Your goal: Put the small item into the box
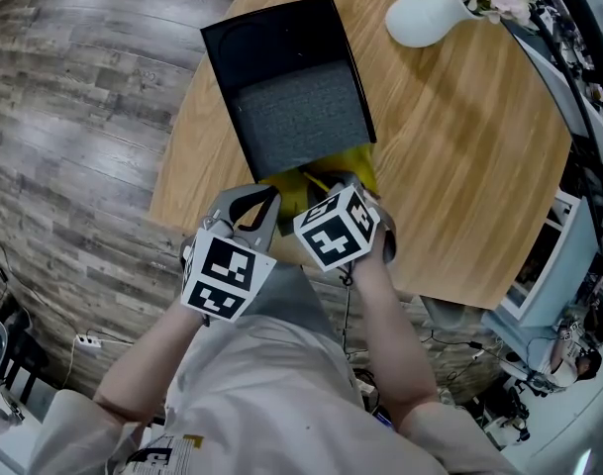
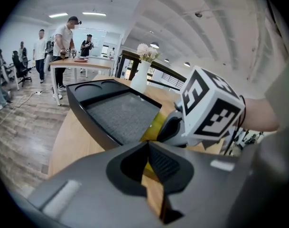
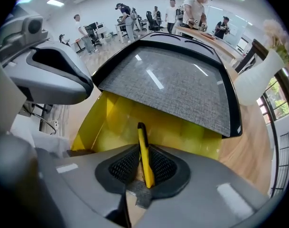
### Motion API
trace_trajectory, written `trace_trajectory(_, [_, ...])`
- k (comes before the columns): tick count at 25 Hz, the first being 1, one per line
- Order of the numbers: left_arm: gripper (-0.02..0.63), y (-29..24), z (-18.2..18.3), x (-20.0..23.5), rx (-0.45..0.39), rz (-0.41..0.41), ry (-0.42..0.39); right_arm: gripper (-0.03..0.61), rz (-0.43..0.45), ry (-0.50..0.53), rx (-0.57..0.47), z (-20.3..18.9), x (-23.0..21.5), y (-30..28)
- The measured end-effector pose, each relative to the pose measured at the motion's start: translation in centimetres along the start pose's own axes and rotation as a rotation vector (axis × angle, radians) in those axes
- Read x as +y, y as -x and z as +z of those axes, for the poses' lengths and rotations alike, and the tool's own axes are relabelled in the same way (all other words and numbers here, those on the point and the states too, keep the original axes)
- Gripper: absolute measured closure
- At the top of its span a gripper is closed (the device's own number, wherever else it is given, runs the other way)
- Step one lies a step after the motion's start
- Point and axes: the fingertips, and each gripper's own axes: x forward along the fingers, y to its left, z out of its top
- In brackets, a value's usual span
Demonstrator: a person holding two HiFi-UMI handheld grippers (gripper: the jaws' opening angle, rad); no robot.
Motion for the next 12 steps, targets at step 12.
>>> trace_trajectory(12, [0.612,2.0,2.2,-0.4,-0.032,0.073,-0.063,0.503,-0.084,-0.059,-0.157,-0.9,-1.8,5.2])
